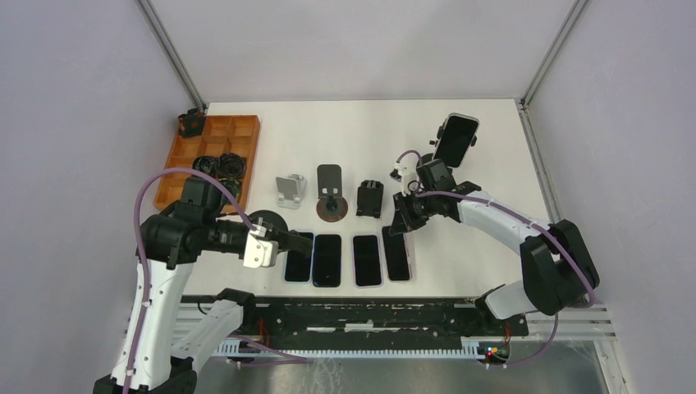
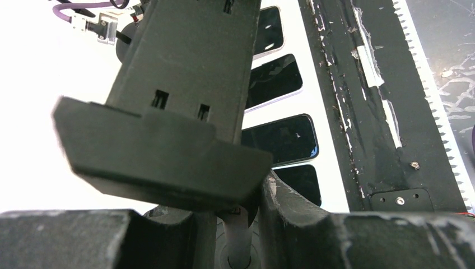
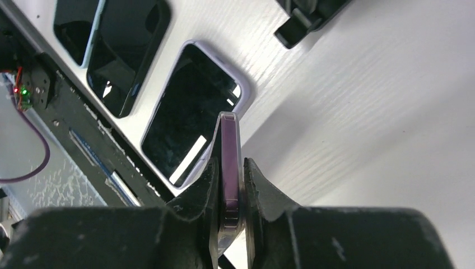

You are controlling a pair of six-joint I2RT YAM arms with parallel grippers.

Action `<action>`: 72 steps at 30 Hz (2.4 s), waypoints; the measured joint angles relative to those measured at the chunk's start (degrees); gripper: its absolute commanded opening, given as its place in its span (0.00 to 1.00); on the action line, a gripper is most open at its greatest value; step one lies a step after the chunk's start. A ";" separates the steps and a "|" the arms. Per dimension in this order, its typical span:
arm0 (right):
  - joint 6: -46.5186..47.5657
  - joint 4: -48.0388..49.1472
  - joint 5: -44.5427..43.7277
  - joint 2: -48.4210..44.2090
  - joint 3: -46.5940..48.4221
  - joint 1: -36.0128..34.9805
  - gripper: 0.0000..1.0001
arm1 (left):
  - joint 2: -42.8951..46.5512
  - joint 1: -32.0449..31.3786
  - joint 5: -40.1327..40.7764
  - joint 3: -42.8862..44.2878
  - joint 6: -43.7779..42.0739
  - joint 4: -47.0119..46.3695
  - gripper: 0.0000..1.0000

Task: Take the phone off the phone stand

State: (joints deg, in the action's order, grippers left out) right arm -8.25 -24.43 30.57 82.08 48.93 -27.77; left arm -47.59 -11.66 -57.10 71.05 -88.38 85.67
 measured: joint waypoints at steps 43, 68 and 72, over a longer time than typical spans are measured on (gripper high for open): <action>-18.62 31.69 -10.86 -13.92 -28.87 -5.79 0.90 | 1.29 0.00 -0.44 0.31 4.63 -0.35 0.02; -23.32 25.35 -3.78 -18.95 7.39 -15.21 0.98 | -1.20 0.00 -2.47 0.85 5.16 -0.50 0.02; -26.67 30.45 2.89 -16.55 11.39 -17.79 0.98 | -1.73 0.00 -2.12 0.85 5.07 -0.50 0.02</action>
State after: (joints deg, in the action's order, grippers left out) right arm -34.92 6.02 33.45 65.54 60.31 -45.56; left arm -49.32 -11.66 -59.22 71.90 -83.31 85.17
